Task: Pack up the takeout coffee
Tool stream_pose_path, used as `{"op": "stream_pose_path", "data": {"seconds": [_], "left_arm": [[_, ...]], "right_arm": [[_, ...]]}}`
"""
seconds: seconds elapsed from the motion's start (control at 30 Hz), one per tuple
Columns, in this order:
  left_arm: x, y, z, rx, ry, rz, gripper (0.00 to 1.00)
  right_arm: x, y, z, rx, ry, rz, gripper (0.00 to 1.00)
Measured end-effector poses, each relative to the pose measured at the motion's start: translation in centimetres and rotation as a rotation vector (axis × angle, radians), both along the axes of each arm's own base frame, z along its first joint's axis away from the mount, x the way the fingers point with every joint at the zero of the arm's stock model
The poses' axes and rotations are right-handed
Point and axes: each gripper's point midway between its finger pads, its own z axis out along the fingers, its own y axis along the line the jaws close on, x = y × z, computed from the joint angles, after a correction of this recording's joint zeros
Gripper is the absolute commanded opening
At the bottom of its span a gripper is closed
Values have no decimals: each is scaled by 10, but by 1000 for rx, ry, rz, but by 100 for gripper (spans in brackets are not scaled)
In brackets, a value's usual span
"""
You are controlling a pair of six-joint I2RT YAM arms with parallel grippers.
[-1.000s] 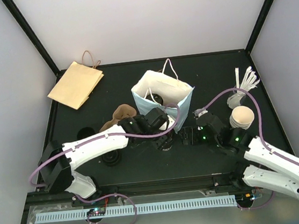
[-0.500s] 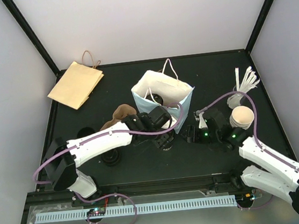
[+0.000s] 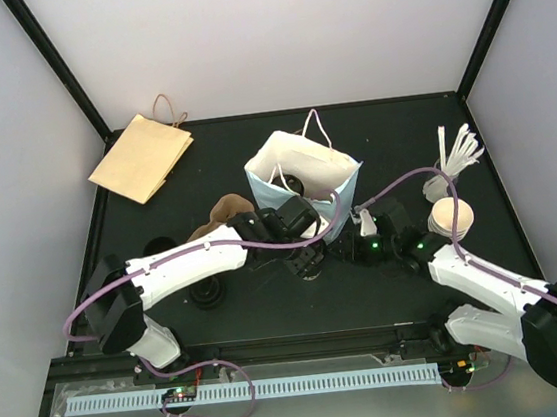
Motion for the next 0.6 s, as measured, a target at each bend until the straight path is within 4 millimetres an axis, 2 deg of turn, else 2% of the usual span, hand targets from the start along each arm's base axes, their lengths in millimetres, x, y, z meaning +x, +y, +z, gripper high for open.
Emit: {"op": "stream_pose_path", "data": {"seconds": [0.07, 0.43, 0.5, 0.6], "left_arm": [[1, 1, 0, -3, 11, 7, 69], [6, 4, -3, -24, 48, 35, 68], [7, 4, -3, -28, 51, 37, 67], [7, 4, -3, -33, 54, 37, 67]], "right_arm": [[2, 1, 0, 13, 2, -1, 38], [10, 10, -3, 70, 28, 14, 34], [11, 10, -3, 75, 25, 17, 36], [10, 9, -1, 75, 19, 14, 43]]}}
